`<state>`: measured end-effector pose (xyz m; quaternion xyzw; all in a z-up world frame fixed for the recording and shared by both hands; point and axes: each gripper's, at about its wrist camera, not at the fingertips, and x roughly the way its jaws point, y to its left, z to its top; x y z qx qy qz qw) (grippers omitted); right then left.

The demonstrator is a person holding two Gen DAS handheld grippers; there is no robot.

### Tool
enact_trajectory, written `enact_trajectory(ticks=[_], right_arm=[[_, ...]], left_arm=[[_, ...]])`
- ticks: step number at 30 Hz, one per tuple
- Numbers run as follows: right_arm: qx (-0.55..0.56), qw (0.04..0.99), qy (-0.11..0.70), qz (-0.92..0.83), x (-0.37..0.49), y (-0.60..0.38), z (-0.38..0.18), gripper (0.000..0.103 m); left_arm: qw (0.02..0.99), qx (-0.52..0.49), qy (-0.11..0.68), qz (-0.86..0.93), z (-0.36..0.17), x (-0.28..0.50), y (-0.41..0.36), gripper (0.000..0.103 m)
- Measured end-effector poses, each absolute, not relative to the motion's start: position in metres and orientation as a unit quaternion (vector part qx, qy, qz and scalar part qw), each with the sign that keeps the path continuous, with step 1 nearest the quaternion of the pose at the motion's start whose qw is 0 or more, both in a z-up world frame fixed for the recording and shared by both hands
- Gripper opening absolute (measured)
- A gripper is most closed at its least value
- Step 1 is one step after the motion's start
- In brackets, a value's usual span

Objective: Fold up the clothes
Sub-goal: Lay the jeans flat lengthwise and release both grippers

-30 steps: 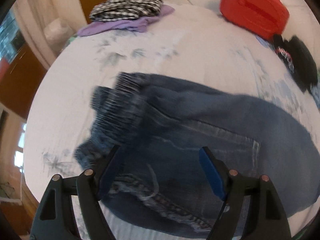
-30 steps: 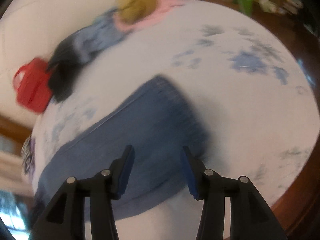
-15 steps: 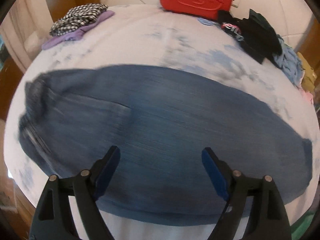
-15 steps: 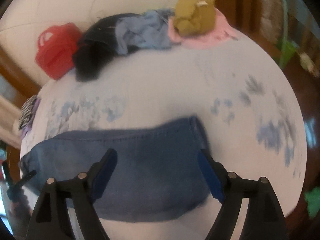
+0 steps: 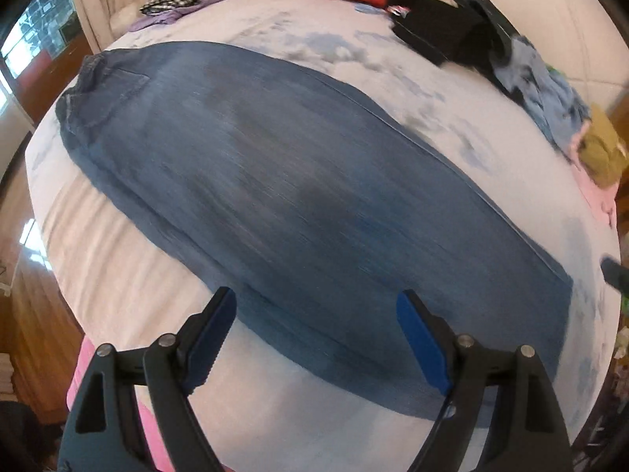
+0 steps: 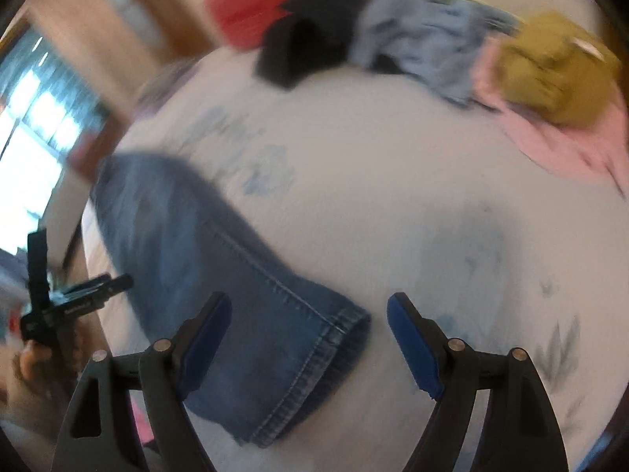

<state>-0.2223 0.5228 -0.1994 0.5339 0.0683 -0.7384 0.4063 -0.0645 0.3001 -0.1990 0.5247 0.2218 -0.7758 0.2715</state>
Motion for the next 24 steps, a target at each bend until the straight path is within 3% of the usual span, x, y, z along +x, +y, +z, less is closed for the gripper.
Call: enact_trajectory(ticks=[3,9,12,15,24], right_arm=[[0.540,0.433,0.069,-0.718,-0.220,0.516,-0.204,0.088],[0.508,0.474,0.159,-0.701,-0.220,0.513,-0.210,0.088],[0.489,0.519,0.186,-0.676,-0.227,0.516,-0.216,0.078],[0.474,0.568,0.214,-0.638,-0.233,0.520,-0.225,0.047],[0.450,0.630,0.270,-0.572,-0.242,0.530,-0.245,0.046]], left_arm=[[0.264,0.519,0.236,-0.778,-0.202,-0.070,0.324,0.084],[0.299,0.503,0.254,-0.770,-0.206,-0.072,0.369,0.084],[0.336,0.487,0.276,-0.757,-0.209,-0.071,0.396,0.084],[0.381,0.463,0.310,-0.738,-0.211,-0.071,0.432,0.084],[0.429,0.467,0.321,-0.704,-0.221,-0.096,0.505,0.084]])
